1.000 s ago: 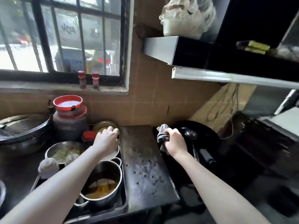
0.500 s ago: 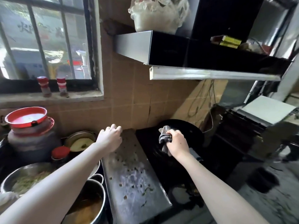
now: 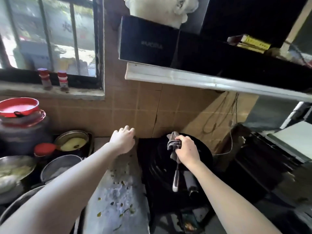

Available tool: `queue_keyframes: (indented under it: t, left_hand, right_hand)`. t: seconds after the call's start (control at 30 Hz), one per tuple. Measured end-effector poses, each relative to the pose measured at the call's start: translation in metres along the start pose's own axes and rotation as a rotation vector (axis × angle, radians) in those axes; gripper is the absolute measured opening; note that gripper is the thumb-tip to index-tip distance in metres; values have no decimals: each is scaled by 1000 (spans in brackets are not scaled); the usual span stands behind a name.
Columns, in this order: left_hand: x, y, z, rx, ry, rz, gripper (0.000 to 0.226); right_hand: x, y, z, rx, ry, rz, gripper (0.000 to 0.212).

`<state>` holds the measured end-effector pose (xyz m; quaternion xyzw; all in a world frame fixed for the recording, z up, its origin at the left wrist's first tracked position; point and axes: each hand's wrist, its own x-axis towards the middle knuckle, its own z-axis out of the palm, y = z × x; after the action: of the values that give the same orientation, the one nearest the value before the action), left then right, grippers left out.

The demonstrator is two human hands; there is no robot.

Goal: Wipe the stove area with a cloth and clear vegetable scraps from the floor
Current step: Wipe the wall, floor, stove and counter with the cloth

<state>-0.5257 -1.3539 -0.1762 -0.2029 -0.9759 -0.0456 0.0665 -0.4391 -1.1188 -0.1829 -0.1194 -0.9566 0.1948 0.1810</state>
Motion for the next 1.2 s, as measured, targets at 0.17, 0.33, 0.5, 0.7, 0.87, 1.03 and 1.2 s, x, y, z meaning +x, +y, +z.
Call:
queue_keyframes:
  t: [0.17, 0.33, 0.5, 0.7, 0.87, 1.03, 1.2]
  left_hand:
    - [4, 39, -1, -32, 62, -102, 27]
    - [-13, 33, -5, -7, 103, -195, 28]
    - [-32, 2, -4, 12, 102, -262, 26]
    - [-29, -23, -2, -63, 116, -316, 29]
    - [-16, -25, 8, -84, 168, -314, 26]
    - [-11, -30, 24, -74, 247, -372, 26]
    - [13, -16, 34, 39, 237, -429, 26]
  right_hand:
    - [33, 44, -20, -56, -28, -73, 37]
    - [51, 44, -7, -134, -154, -169, 38]
    - [51, 24, 24, -178, -240, -338, 37]
    - [53, -11, 40, -150, -208, -476, 36]
    - [75, -19, 45, -168, -184, -503, 35]
    - [101, -10, 66, -178, -223, -498, 39]
    - [134, -3, 91, -174, -237, -613, 42]
